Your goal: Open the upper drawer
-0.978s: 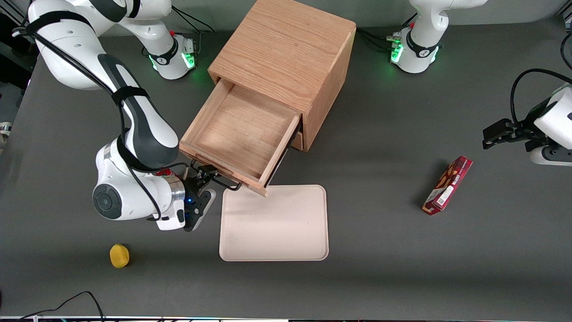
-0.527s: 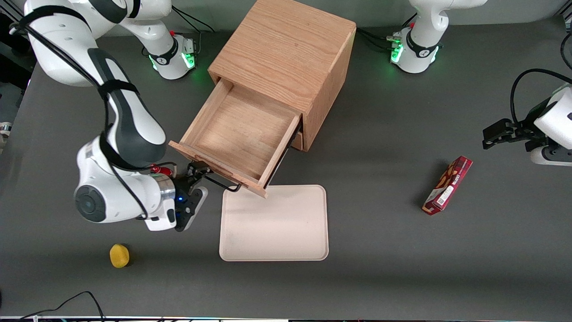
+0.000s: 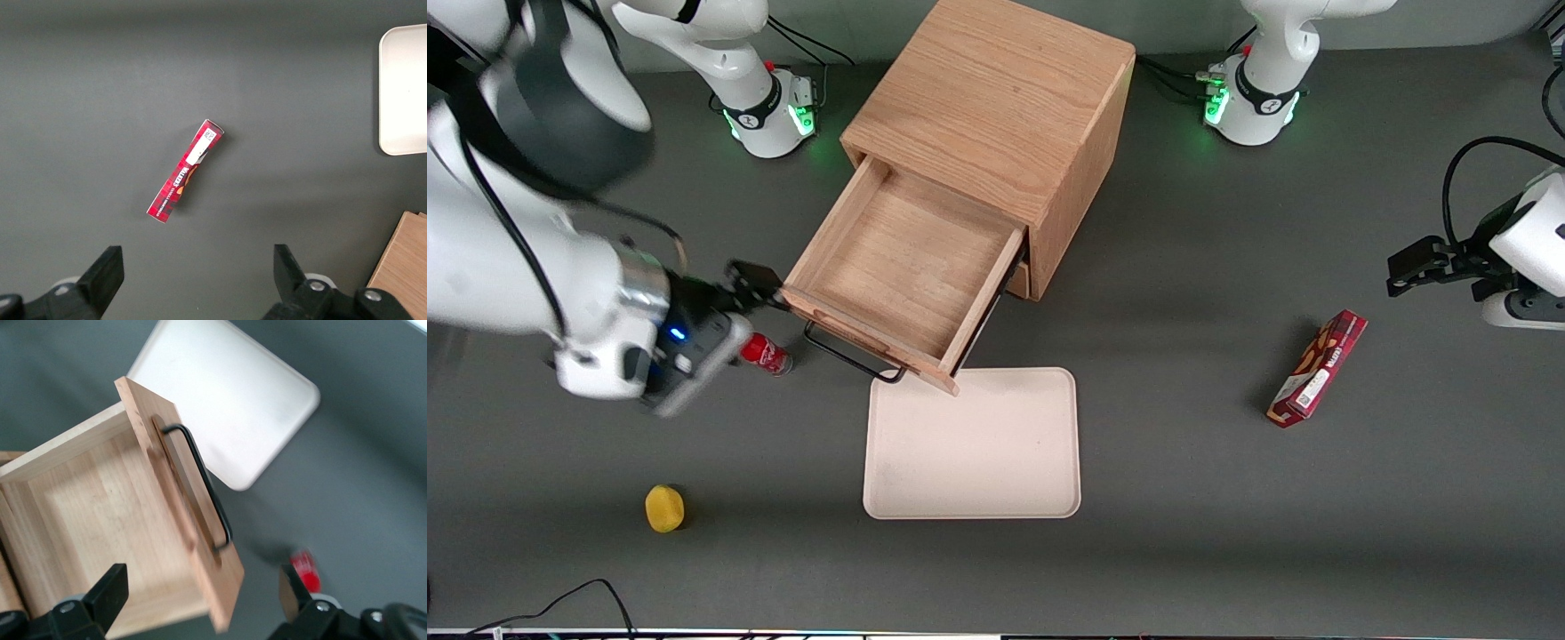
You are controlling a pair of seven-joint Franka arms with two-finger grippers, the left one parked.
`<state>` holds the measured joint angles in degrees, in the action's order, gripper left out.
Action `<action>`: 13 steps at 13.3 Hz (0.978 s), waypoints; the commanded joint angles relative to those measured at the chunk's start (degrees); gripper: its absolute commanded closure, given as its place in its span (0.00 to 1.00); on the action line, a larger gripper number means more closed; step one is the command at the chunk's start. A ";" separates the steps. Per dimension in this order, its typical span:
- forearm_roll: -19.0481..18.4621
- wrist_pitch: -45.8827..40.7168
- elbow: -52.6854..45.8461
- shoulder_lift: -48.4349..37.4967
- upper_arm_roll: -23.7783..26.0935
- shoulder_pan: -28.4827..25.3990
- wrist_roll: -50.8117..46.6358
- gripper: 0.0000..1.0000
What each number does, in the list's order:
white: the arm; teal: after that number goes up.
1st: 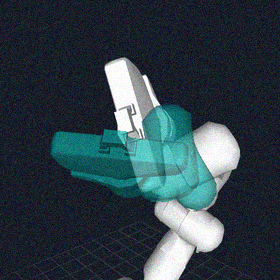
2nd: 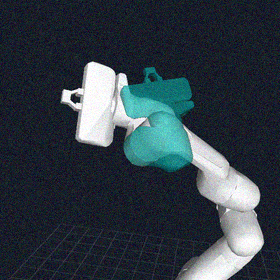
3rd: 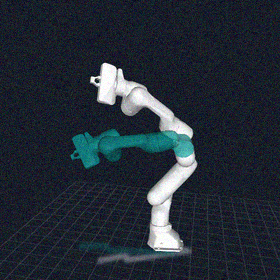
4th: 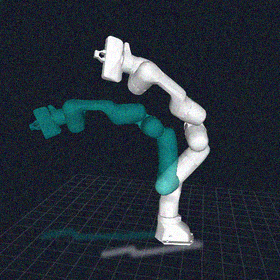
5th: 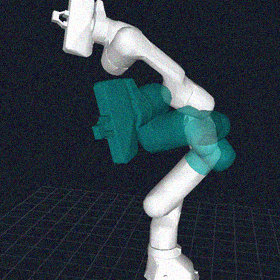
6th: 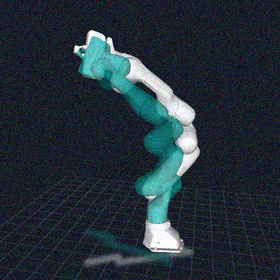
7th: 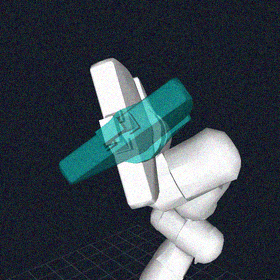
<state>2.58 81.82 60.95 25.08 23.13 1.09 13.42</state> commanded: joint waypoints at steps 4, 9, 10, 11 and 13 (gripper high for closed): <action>-0.31 -5.08 18.80 -20.39 -11.59 1.02 -11.66 0.00; -1.16 4.38 39.65 -34.11 -17.41 0.93 -10.78 0.00; -3.61 4.84 40.21 -34.40 -17.33 0.41 -10.61 0.00; -5.37 4.93 38.56 -33.35 -17.07 0.40 -10.69 0.00; -5.13 4.76 35.74 -31.51 -17.42 0.40 -10.96 0.00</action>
<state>-1.09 85.63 97.51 -6.69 6.23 2.16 3.50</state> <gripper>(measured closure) 0.000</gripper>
